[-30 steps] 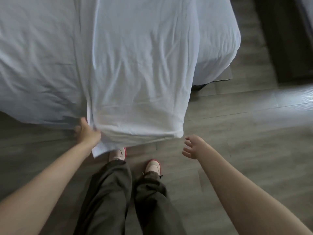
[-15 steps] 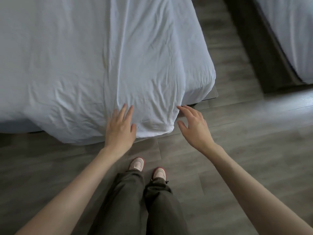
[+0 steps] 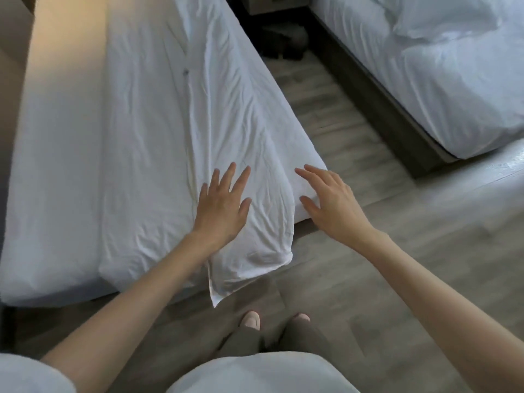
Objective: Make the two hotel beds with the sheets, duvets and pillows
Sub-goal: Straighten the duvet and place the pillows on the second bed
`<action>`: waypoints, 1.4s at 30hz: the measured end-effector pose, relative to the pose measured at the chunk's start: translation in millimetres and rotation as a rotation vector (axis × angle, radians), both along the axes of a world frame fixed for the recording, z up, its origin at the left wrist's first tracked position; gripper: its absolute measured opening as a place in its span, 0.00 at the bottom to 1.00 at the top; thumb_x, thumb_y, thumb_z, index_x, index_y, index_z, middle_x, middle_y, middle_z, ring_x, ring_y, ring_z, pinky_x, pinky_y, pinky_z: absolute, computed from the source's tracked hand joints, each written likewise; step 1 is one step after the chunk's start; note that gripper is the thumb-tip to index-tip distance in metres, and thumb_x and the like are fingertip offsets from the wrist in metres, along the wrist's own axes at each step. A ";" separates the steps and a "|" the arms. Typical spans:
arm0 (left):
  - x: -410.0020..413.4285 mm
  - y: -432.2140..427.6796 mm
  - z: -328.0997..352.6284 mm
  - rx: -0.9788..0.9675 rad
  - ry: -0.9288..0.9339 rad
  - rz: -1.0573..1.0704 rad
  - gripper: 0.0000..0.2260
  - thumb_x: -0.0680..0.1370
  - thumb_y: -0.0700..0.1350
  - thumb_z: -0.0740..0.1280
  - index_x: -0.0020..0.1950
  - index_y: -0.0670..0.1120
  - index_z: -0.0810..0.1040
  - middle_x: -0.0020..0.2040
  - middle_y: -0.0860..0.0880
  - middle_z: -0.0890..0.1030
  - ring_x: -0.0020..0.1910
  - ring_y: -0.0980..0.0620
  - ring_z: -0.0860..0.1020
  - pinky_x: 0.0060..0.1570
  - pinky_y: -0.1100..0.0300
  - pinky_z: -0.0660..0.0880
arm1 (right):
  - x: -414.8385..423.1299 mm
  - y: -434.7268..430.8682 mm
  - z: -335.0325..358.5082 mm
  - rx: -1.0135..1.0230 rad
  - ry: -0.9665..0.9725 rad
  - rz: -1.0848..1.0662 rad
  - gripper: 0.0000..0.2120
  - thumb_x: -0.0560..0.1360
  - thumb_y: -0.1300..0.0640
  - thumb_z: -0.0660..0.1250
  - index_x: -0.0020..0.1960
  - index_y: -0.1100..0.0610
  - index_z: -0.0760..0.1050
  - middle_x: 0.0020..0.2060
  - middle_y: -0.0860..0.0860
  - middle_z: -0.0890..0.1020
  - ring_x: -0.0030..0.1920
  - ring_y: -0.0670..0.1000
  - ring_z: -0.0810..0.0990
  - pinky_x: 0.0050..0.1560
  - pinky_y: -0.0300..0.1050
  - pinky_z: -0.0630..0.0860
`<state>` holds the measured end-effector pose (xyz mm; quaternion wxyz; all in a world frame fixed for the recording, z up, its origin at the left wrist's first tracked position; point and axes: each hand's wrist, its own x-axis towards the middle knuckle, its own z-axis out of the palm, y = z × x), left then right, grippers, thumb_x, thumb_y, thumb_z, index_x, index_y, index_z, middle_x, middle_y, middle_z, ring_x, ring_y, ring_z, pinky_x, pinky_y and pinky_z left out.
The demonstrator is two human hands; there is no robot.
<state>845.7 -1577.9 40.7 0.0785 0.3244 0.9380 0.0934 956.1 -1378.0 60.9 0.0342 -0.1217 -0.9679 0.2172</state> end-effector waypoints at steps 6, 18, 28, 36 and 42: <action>-29.9 64.8 49.2 0.038 0.101 -0.008 0.27 0.83 0.53 0.53 0.79 0.53 0.45 0.80 0.47 0.46 0.78 0.41 0.46 0.74 0.44 0.51 | -33.4 60.3 42.8 0.065 0.111 0.011 0.26 0.79 0.54 0.64 0.75 0.49 0.63 0.74 0.48 0.65 0.73 0.53 0.63 0.71 0.54 0.63; -34.6 260.3 82.9 0.063 0.121 0.240 0.27 0.83 0.55 0.53 0.79 0.54 0.45 0.80 0.48 0.45 0.78 0.43 0.45 0.74 0.44 0.49 | -73.2 253.2 82.0 0.130 0.120 0.222 0.27 0.79 0.55 0.65 0.76 0.49 0.62 0.75 0.49 0.63 0.74 0.53 0.60 0.73 0.56 0.59; -65.5 377.0 103.2 0.016 0.153 0.357 0.25 0.83 0.54 0.52 0.79 0.53 0.49 0.80 0.47 0.47 0.78 0.42 0.45 0.75 0.44 0.50 | -136.0 379.3 98.8 0.126 0.182 0.409 0.27 0.78 0.56 0.65 0.75 0.50 0.63 0.75 0.50 0.64 0.74 0.53 0.61 0.71 0.53 0.59; -139.9 465.3 85.0 -0.030 0.158 0.442 0.25 0.84 0.54 0.51 0.80 0.52 0.48 0.80 0.47 0.46 0.78 0.41 0.45 0.75 0.43 0.49 | -234.3 472.4 94.5 0.169 0.214 0.501 0.27 0.78 0.56 0.66 0.75 0.50 0.63 0.75 0.50 0.64 0.74 0.53 0.61 0.71 0.52 0.59; -229.9 562.3 81.7 -0.033 0.131 0.477 0.25 0.84 0.54 0.51 0.80 0.52 0.48 0.80 0.47 0.46 0.78 0.41 0.45 0.74 0.43 0.48 | -323.5 566.3 95.0 0.169 0.200 0.528 0.27 0.77 0.57 0.66 0.75 0.51 0.64 0.74 0.50 0.65 0.73 0.53 0.62 0.71 0.54 0.60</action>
